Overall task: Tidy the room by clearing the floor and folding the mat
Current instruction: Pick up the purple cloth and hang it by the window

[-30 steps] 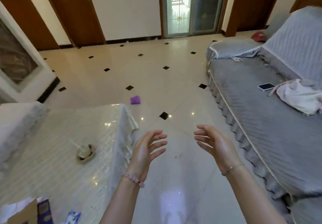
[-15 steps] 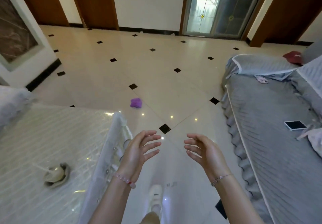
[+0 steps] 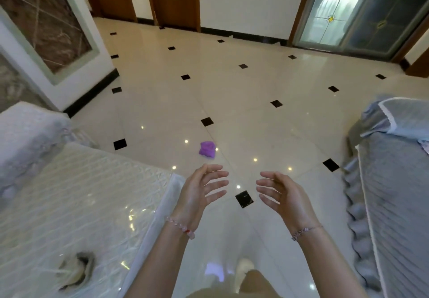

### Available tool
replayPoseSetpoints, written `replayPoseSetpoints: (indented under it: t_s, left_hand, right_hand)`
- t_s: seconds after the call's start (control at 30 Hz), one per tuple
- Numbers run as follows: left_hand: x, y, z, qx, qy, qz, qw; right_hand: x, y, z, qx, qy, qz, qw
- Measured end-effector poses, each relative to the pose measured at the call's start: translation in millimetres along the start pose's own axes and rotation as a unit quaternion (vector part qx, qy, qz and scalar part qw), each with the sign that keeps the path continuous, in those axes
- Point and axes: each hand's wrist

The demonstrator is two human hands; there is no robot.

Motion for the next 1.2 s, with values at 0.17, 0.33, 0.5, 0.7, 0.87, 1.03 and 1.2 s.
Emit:
replayPoseSetpoints:
  t_s: [0.17, 0.33, 0.5, 0.7, 0.87, 1.03, 1.2]
  left_hand:
    - [74, 25, -17, -0.009, 0.005, -0.044, 0.999]
    - [156, 68, -44, -0.027, -0.010, -0.085, 0.996]
    - [224, 98, -67, -0.054, -0.019, -0.122, 0.991]
    - [292, 105, -76, -0.093, -0.044, -0.167, 0.981]
    - [364, 104, -78, -0.123, -0.075, -0.185, 0.972]
    - [453, 92, -87, -0.156, -0.104, -0.188, 0.964]
    - [542, 69, -102, -0.173, -0.127, -0.225, 0.950]
  right_hand:
    - [94, 22, 35, -0.011, 0.016, 0.038, 0.999]
    - [191, 35, 81, -0.024, 0.038, 0.070, 0.997]
    - [274, 49, 126, -0.043, 0.048, 0.079, 0.995]
    - [346, 75, 139, -0.095, 0.076, 0.118, 0.986]
    - [410, 109, 141, -0.122, 0.101, 0.113, 0.981]
    - [483, 157, 142, -0.163, 0.140, 0.103, 0.971]
    - [560, 219, 143, -0.228, 0.163, 0.141, 0.950]
Point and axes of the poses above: each hand's wrist, its own x-axis towards the middle knuckle, its own y-axis out of the palm, z = x × y, and after that the axes turned 8 degrees about -z, right-handed
